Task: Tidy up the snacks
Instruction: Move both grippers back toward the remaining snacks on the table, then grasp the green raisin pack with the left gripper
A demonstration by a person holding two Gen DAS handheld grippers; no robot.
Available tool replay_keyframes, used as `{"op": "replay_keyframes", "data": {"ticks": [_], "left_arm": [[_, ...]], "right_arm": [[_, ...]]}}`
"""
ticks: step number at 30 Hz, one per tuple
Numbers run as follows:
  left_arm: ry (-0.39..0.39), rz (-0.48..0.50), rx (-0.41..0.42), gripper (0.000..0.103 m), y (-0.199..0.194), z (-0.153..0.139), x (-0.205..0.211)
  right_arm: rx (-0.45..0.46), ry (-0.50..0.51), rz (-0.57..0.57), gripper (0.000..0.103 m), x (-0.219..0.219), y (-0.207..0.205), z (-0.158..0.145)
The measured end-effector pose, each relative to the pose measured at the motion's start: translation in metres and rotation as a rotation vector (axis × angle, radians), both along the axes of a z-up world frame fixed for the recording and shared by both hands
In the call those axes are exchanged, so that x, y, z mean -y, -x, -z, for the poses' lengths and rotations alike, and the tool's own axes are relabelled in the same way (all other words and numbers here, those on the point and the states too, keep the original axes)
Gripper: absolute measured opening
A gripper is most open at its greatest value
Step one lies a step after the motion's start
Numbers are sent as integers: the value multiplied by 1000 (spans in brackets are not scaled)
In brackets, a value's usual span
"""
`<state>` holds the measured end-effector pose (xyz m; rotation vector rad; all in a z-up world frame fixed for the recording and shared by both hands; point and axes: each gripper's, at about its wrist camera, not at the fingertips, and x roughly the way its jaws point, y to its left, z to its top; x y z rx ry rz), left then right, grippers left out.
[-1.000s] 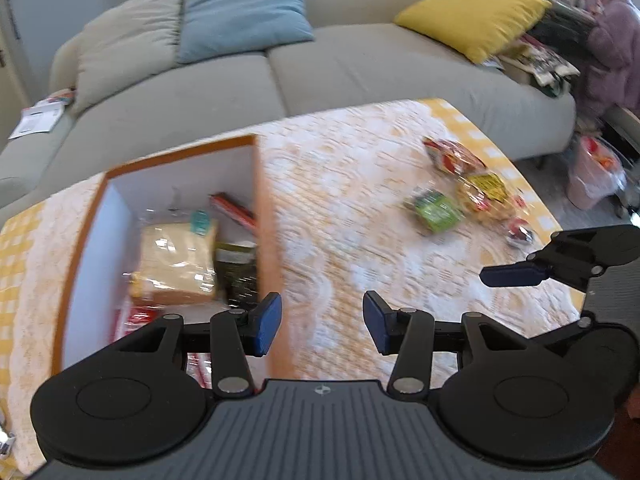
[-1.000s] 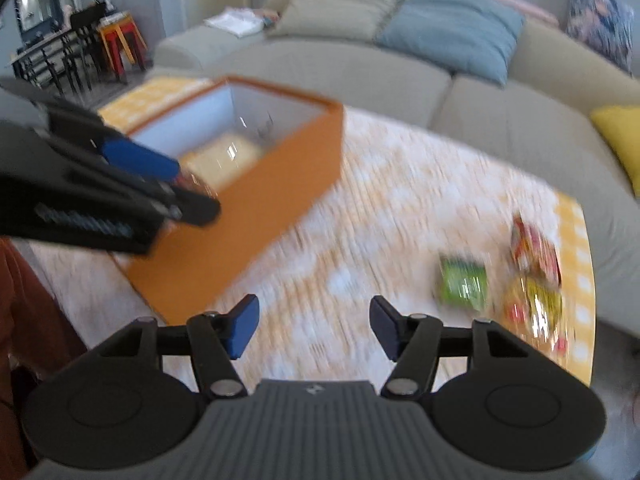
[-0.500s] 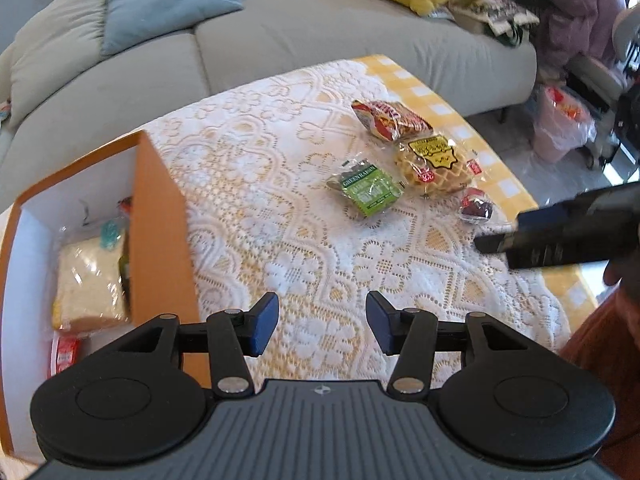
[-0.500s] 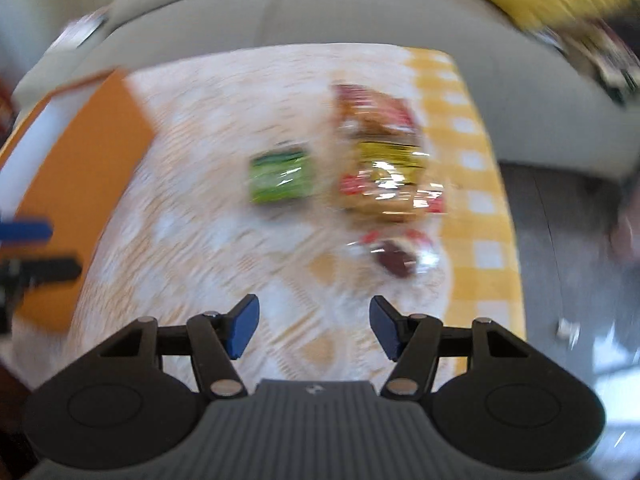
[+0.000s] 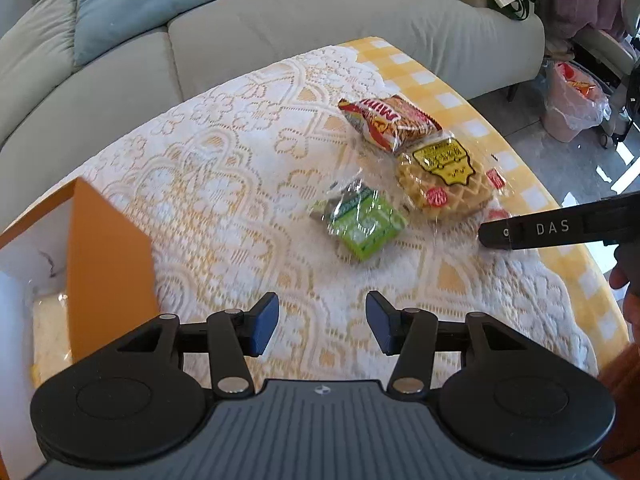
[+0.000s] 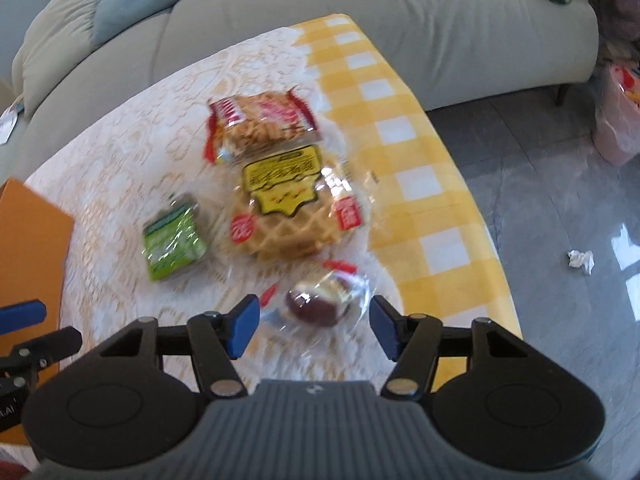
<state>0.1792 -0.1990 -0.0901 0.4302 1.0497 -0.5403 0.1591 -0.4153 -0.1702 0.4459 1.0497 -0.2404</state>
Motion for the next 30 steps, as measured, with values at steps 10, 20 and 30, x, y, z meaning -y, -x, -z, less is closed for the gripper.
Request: {"op": "replay_keyframes", "data": {"ticks": [10,20,30], "left_arm": [[83,-93,-87,60,-41,21,16],[144,-275,-259,64,-78,56,42],[60,-319,-237,64,-85,69,69]], "right_arm": [[-7,90,-85,58,-14,-8,-1],[-20,107,-173,59,-26,-6,0],[-5,38,-140,58,-15,-4,2]]}}
